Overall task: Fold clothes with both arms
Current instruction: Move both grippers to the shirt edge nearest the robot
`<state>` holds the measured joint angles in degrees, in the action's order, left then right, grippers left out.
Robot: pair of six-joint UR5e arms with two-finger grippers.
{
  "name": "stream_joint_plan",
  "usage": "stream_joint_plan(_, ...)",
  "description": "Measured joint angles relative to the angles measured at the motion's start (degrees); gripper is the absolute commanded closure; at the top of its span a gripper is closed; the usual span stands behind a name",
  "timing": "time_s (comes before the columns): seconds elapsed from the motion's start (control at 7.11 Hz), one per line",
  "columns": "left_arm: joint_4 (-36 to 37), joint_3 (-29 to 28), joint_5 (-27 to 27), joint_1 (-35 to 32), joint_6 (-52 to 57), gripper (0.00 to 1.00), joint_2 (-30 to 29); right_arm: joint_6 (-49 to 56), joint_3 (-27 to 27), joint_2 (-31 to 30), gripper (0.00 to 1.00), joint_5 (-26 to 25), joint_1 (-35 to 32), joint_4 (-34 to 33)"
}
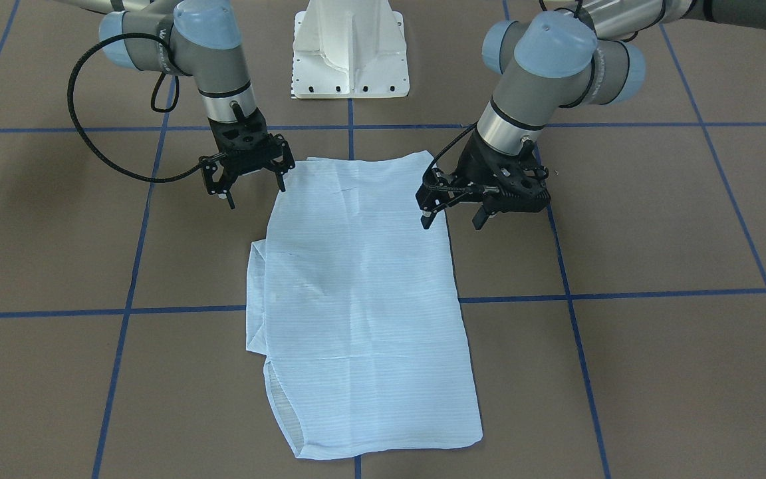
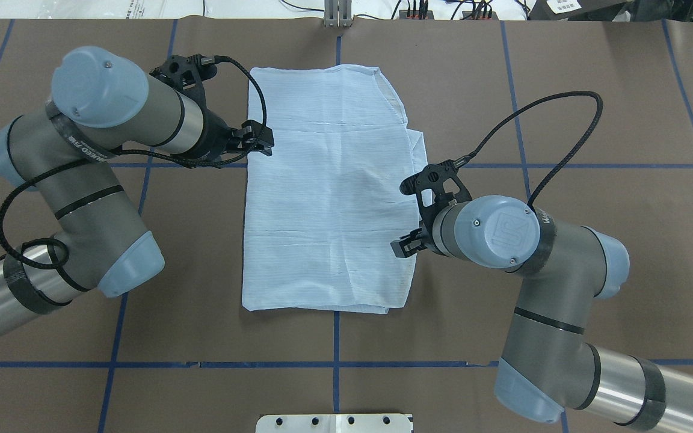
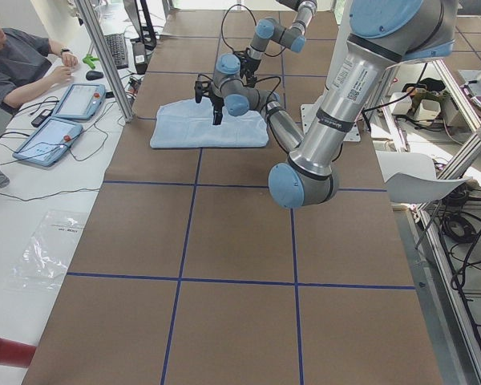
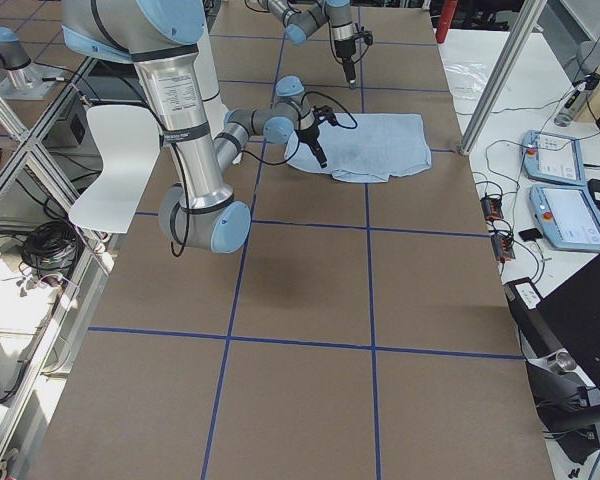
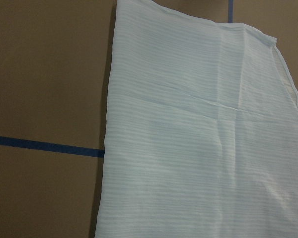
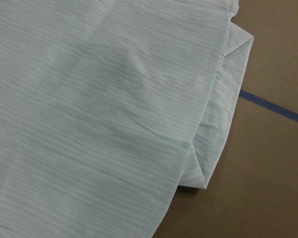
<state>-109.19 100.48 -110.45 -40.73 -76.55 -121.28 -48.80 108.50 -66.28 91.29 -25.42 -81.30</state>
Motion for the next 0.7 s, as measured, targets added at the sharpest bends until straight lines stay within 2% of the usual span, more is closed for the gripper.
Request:
stream_joint_plan(0.14, -0.15, 0.86, 0.4, 1.77, -3.12, 0.0, 0.59, -2.0, 0.66, 0.48, 0.0, 2.49, -0.19, 0.13)
stream_joint_plan(0.42, -2.31, 3.85, 5.57, 9.42, -14.89, 0.01, 3.75, -9.11, 2.63, 0.64, 0.0, 6.69, -0.24, 0.68)
stream_joint_plan(0.7, -4.38, 5.74, 10.81, 16.41, -24.6, 0.01, 7.95, -15.49, 4.13, 0.79, 0.0, 8.04, -0.15, 0.93)
